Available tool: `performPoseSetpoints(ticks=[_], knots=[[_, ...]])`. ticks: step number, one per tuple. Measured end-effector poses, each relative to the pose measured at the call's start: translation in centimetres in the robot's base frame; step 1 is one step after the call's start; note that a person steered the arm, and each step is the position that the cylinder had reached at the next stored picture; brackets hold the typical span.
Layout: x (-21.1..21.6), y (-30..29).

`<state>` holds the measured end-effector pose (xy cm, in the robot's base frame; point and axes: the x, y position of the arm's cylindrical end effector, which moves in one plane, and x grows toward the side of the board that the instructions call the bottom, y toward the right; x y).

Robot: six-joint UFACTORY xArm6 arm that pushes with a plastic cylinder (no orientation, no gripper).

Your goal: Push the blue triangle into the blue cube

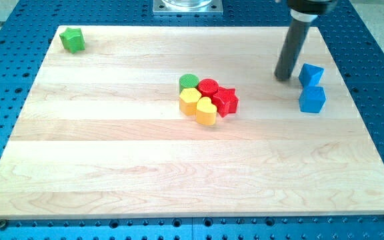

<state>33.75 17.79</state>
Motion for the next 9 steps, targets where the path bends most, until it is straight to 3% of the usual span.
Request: performPoseSetpoints(ticks=[3,4,5,7,8,9], knots=[[0.4,7.4],[2.9,10.5],[5.1,8.7],[5.5,9.5],[7.8,16.3],[10.2,11.3]])
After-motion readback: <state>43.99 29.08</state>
